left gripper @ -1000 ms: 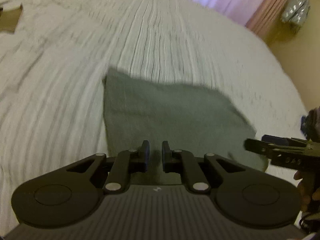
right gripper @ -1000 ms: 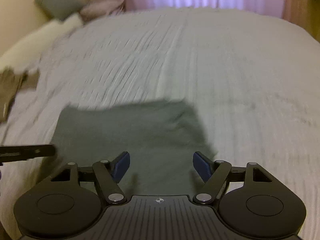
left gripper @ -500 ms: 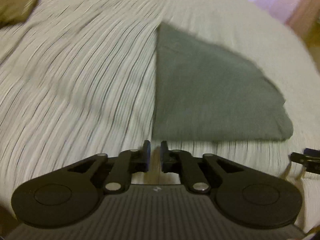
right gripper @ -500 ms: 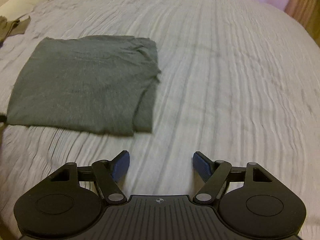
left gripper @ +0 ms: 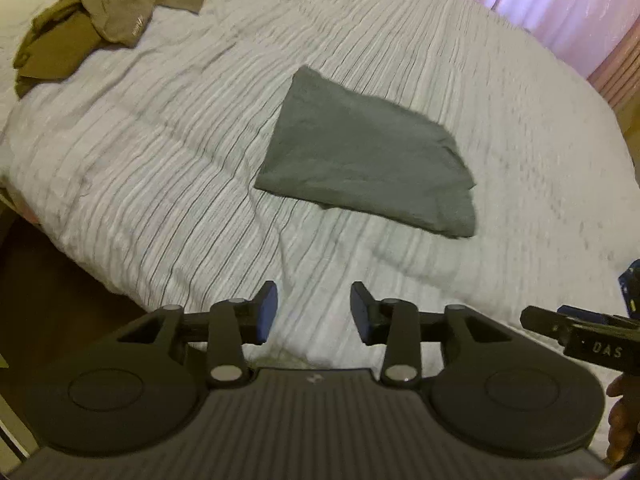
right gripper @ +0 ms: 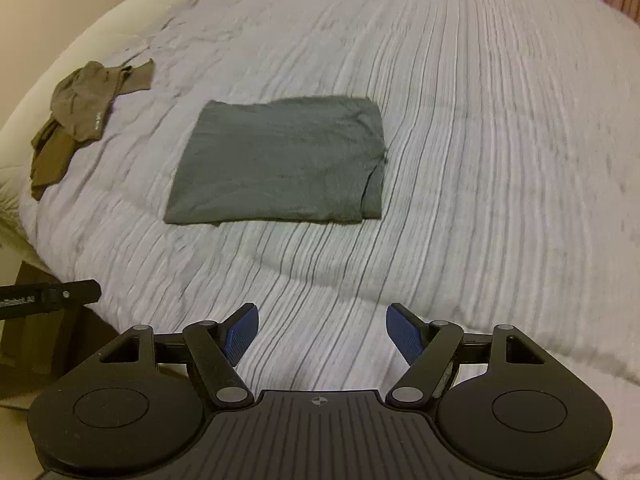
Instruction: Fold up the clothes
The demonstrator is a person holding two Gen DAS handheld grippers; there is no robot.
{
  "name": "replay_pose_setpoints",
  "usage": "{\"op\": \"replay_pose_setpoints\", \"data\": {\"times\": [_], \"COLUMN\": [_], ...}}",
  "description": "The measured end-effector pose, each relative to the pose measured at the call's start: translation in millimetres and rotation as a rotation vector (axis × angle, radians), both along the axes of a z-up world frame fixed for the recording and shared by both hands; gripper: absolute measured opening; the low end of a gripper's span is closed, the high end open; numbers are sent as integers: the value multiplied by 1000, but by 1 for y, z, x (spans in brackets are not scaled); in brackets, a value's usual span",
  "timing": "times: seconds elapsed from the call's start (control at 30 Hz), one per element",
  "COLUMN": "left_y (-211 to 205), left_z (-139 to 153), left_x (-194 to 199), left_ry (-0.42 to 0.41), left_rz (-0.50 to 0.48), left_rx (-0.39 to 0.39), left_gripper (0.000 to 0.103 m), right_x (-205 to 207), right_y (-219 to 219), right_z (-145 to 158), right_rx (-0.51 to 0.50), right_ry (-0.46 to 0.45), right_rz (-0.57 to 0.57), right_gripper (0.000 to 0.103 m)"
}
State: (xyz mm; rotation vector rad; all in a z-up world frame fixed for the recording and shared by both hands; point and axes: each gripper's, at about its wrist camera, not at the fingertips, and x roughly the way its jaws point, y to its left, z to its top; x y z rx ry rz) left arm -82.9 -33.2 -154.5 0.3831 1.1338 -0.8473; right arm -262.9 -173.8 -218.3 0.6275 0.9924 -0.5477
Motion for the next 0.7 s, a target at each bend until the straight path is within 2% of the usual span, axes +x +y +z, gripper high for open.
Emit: {"op": "replay_pose_setpoints", "data": {"times": [0.07,0.17,0.4,0.7], "left_y": [4,9,20,25], "left_z": [15,28,41,66], "left_x": [-12,-28,-56,-72], "left_ry": [-25,-48,-71,-120], "left_rz": [-8,-14,-13,-16], "left_rx": [0,14,39,21], "left_gripper": [43,43,43,45], "right_x": [-4,-9,-19,-27], "right_y": [5,10,26,36], "right_z": [12,18,28,47], "right_rx": [-9,-11,-1,-34], "right_ry": [3,16,18,-4], "right_rz": [-4,-5,39,62], "right_gripper": [74,74,74,74]}}
